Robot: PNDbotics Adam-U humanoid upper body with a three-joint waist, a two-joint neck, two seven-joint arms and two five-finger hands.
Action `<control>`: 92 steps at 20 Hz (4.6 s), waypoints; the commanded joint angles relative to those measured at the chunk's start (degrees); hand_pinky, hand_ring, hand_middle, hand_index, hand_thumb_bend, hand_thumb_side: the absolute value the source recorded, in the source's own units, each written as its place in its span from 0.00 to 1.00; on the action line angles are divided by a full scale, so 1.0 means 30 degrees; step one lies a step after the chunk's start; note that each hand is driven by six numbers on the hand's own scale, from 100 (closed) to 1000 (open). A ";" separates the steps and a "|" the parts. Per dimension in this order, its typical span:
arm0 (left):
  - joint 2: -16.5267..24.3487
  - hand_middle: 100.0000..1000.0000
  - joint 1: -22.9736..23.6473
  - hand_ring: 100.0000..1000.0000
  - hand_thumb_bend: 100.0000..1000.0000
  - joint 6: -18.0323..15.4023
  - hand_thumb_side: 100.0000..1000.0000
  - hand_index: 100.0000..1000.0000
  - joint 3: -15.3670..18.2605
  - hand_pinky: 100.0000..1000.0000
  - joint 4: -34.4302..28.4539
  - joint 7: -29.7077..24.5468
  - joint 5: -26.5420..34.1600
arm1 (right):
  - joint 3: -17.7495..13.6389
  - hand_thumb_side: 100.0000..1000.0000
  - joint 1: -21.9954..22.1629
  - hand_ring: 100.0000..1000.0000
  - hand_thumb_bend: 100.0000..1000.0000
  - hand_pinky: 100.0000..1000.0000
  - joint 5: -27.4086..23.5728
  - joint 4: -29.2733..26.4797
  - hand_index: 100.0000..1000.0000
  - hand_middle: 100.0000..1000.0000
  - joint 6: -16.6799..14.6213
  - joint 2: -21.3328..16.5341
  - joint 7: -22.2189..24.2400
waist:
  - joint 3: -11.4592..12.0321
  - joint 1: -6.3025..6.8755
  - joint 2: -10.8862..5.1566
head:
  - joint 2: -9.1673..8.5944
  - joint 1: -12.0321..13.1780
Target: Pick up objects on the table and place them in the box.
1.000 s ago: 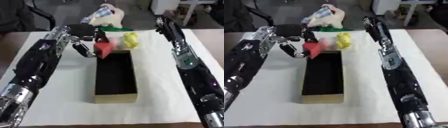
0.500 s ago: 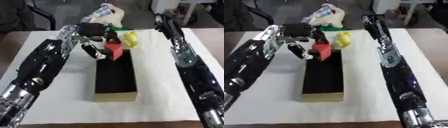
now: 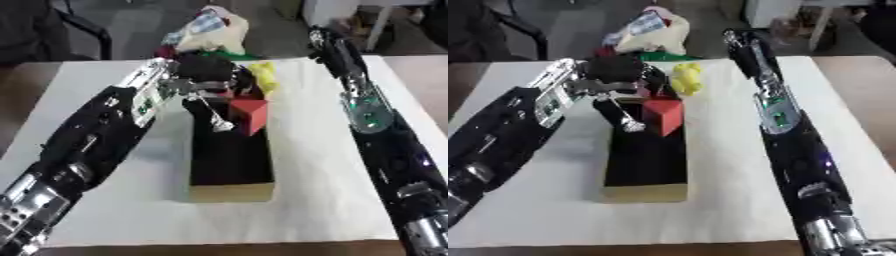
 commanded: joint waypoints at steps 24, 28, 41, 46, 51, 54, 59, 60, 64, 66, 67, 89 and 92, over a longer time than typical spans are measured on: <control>0.1599 0.72 0.0436 0.71 0.56 -0.4475 0.69 0.93 -0.0540 0.70 -0.2355 -0.7951 0.2242 | 0.0113 0.98 -0.0359 0.63 0.00 0.68 0.0013 -0.0147 0.87 0.62 0.0077 -0.0293 -0.0034 | 0.0239 0.0037 -0.0305 | 0.0067 0.0058; 0.2260 0.72 -0.0128 0.70 0.55 -0.4475 0.66 0.92 0.1709 0.69 -0.1053 -0.6255 0.1401 | 0.0120 0.98 -0.0306 0.63 0.00 0.68 0.0004 -0.0147 0.87 0.62 0.0072 -0.0331 -0.0026 | 0.0312 0.0042 -0.0401 | 0.0077 -0.0026; -0.0121 0.62 -0.2007 0.61 0.40 -0.1903 0.58 0.87 0.7621 0.62 0.5526 0.1584 -0.8792 | 0.0231 0.99 -0.0344 0.63 0.00 0.68 0.0000 -0.0187 0.87 0.62 -0.0006 -0.0116 0.0085 | -0.0090 -0.0066 -0.0282 | -0.0041 0.0208; -0.0830 0.58 -0.2418 0.59 0.33 -0.0015 0.57 0.86 0.9192 0.60 0.7049 0.3769 -1.1252 | 0.0307 0.99 -0.0426 0.63 0.00 0.68 0.0024 -0.0290 0.87 0.62 -0.0091 0.0084 0.0214 | -0.0514 -0.0075 -0.0048 | -0.0133 0.0439; -0.0771 0.56 -0.2735 0.56 0.28 0.1956 0.55 0.85 1.0294 0.58 0.7821 0.5428 -1.2267 | 0.0335 0.99 -0.0408 0.63 0.00 0.68 0.0055 -0.0334 0.86 0.62 -0.0117 0.0191 0.0328 | -0.0834 -0.0008 0.0119 | -0.0217 0.0554; -0.0614 0.55 -0.2916 0.56 0.26 0.2994 0.55 0.84 1.0725 0.58 0.8165 0.6068 -1.2548 | 0.0348 0.99 -0.0379 0.63 0.00 0.68 0.0076 -0.0353 0.86 0.62 -0.0133 0.0248 0.0381 | -0.0999 0.0046 0.0194 | -0.0237 0.0617; -0.0466 0.54 -0.3025 0.55 0.28 0.4197 0.52 0.84 1.0967 0.57 0.8569 0.6667 -1.3243 | 0.0350 1.00 -0.0369 0.63 0.00 0.68 0.0092 -0.0382 0.86 0.62 -0.0152 0.0291 0.0431 | -0.1190 0.0102 0.0330 | -0.0325 0.0699; -0.0456 0.54 -0.3015 0.55 0.28 0.4417 0.51 0.84 1.0993 0.57 0.8607 0.6805 -1.3420 | 0.0352 1.00 -0.0374 0.63 0.00 0.68 0.0086 -0.0390 0.86 0.62 -0.0159 0.0291 0.0440 | -0.1223 0.0105 0.0367 | -0.0344 0.0709; -0.0431 0.53 -0.3006 0.54 0.28 0.5161 0.47 0.84 1.1103 0.56 0.8661 0.7428 -1.3990 | 0.0363 1.00 -0.0369 0.63 0.00 0.68 0.0053 -0.0408 0.86 0.62 -0.0185 0.0298 0.0481 | -0.1342 0.0131 0.0525 | -0.0430 0.0751; -0.0401 0.52 -0.3014 0.53 0.27 0.5515 0.47 0.83 1.1180 0.56 0.8669 0.7753 -1.4141 | 0.0352 1.00 -0.0351 0.63 0.00 0.68 0.0035 -0.0411 0.86 0.62 -0.0187 0.0292 0.0483 | -0.1398 0.0163 0.0593 | -0.0461 0.0776; -0.0388 0.52 -0.3021 0.53 0.27 0.5666 0.48 0.83 1.1202 0.56 0.8683 0.7898 -1.4194 | 0.0350 1.00 -0.0346 0.63 0.00 0.68 0.0028 -0.0418 0.86 0.62 -0.0191 0.0291 0.0482 | -0.1416 0.0175 0.0621 | -0.0475 0.0785; -0.0133 0.56 -0.3009 0.56 0.28 0.6380 0.57 0.86 1.1338 0.58 0.9027 0.7343 -1.4869 | 0.0293 1.00 -0.0215 0.63 0.00 0.68 -0.0052 -0.0540 0.86 0.62 -0.0204 0.0267 0.0485 | -0.1511 0.0477 0.0988 | -0.0348 0.0745; -0.0097 0.58 -0.3124 0.57 0.28 0.6340 0.56 0.86 1.1311 0.59 0.8883 0.7611 -1.4628 | 0.0284 1.00 -0.0170 0.63 0.00 0.68 -0.0024 -0.0535 0.86 0.62 -0.0188 0.0254 0.0487 | -0.1492 0.0508 0.0903 | -0.0327 0.0703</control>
